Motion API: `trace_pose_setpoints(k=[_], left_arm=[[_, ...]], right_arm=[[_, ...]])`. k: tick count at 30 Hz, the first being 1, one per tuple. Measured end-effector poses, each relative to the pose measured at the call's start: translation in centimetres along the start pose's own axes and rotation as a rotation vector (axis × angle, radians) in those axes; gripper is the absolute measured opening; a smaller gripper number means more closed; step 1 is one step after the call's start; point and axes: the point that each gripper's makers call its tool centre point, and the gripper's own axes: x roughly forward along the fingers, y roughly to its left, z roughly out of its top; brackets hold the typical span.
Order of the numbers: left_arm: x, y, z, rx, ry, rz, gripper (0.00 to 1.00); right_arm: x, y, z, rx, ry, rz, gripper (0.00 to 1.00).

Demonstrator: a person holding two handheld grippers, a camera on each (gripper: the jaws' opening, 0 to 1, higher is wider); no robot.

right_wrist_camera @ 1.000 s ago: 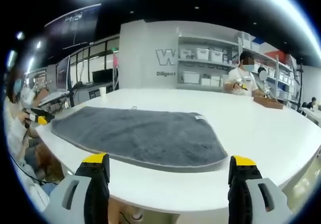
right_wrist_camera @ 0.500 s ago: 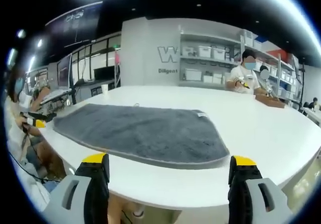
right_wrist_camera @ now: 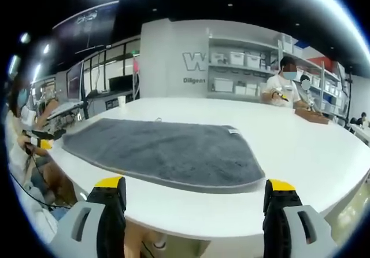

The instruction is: Open the folded towel by lifting each exposed corner and separating the folded layers until the towel lies flat within the target outline without major curled edges

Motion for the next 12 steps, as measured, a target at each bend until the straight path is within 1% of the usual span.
trace_pose_setpoints(k=[4, 12], left_arm=[[-0.02, -0.14, -0.30, -0.004, 0.012, -0.003, 1.00], [-0.08, 0.02, -0.31, -0.003, 0.015, 0.006, 1.00]], right_arm=[[0.00, 0.06, -0.03, 0.000, 0.001, 0.002, 0.99], [-0.02, -0.05, -0.05, 0.003, 0.004, 0.001, 0.99]])
